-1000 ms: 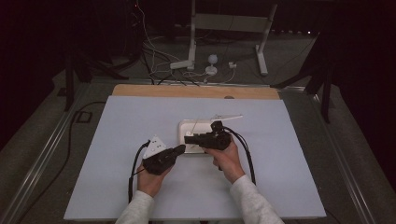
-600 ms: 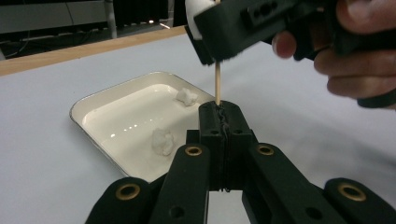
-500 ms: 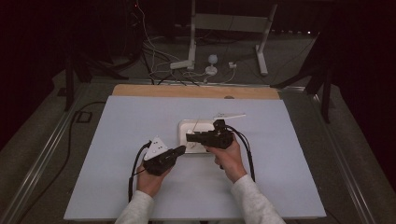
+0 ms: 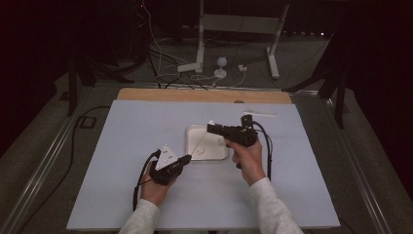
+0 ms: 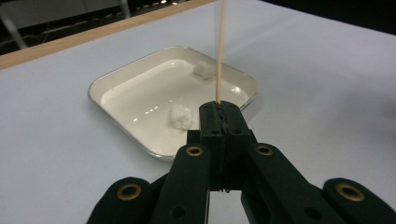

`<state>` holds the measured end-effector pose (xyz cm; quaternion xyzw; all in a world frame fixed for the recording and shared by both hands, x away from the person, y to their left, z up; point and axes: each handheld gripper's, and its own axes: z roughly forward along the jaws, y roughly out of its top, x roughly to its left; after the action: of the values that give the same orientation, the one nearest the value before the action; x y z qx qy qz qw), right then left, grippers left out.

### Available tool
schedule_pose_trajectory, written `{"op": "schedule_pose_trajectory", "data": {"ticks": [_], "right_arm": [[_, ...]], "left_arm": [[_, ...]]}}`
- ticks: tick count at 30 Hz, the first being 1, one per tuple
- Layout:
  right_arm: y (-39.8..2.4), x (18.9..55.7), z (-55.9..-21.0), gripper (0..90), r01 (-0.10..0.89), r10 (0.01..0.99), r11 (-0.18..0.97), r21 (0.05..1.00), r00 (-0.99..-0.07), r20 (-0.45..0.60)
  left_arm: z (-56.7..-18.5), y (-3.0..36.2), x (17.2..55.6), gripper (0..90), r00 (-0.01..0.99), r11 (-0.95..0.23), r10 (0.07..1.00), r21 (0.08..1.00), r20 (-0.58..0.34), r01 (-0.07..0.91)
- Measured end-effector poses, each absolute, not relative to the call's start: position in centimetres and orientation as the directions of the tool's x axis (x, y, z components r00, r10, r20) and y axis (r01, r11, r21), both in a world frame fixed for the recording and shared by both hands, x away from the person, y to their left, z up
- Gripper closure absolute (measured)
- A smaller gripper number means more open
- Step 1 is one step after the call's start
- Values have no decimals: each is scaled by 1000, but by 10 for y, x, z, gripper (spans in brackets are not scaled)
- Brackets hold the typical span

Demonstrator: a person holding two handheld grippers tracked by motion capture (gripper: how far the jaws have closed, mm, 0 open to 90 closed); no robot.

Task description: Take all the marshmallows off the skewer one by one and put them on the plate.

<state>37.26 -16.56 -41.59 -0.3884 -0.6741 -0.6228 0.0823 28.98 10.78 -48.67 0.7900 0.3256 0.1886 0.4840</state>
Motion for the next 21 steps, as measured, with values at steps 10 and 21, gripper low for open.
{"op": "schedule_pose_trajectory", "data": {"ticks": [10, 21], "right_arm": [[-183, 370, -394, 785, 545, 527, 13, 839, -716, 457], [-172, 374, -418, 772, 550, 614, 91, 830, -687, 388]], "left_arm": [[-486, 110, 291, 900, 702, -271, 710, 896, -61, 352], [-483, 116, 294, 900, 679, -217, 726, 902, -107, 374]]}}
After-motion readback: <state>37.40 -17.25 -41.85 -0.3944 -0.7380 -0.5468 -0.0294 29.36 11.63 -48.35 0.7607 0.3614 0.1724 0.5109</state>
